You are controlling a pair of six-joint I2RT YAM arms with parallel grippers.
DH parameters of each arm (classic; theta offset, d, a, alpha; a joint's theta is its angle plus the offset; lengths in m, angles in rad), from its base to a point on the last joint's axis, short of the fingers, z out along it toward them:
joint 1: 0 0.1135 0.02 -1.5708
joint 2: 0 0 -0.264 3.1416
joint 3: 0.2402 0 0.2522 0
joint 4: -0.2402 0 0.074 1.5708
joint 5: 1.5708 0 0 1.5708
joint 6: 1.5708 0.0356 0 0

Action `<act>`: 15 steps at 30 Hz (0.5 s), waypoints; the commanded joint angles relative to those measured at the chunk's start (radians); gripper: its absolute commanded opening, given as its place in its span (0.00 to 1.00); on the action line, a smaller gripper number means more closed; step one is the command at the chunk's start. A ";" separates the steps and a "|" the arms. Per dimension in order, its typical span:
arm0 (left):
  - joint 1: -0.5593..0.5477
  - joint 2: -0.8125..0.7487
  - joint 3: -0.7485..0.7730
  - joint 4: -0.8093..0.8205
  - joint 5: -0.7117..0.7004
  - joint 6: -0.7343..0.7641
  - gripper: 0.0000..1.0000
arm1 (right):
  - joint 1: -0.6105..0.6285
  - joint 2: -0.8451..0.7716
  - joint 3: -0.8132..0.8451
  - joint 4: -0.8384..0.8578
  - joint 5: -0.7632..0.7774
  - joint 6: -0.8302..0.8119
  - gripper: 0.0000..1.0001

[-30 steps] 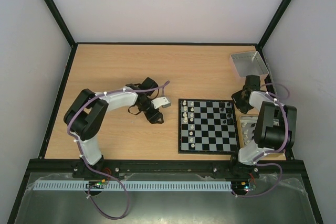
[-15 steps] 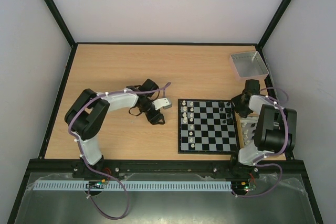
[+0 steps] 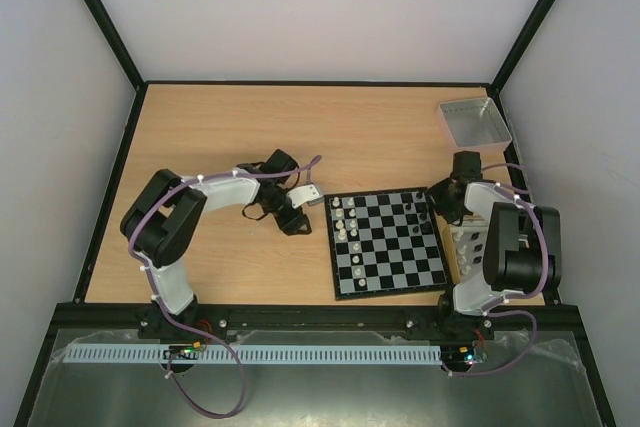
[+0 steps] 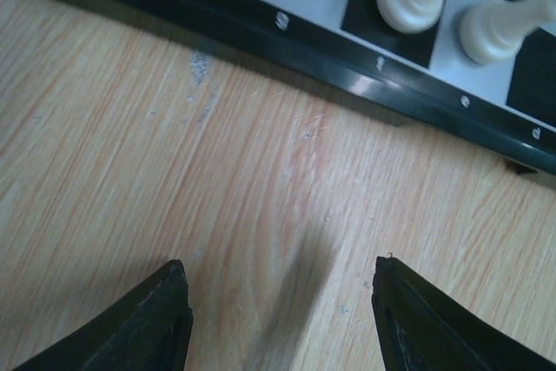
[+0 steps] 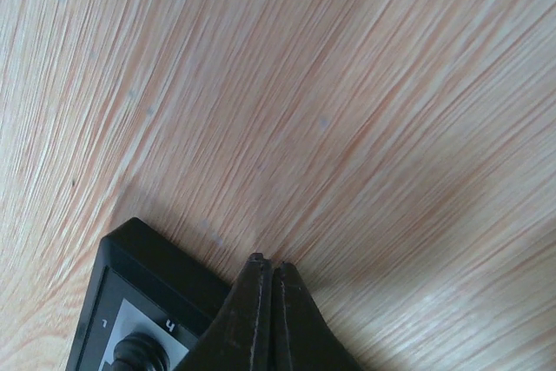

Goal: Set up the chess pieces on the board
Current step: Move the chessboard to the center of the board.

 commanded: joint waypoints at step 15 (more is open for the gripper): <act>-0.010 0.058 -0.025 -0.059 0.010 -0.005 0.03 | 0.059 0.033 -0.013 -0.005 -0.051 0.023 0.02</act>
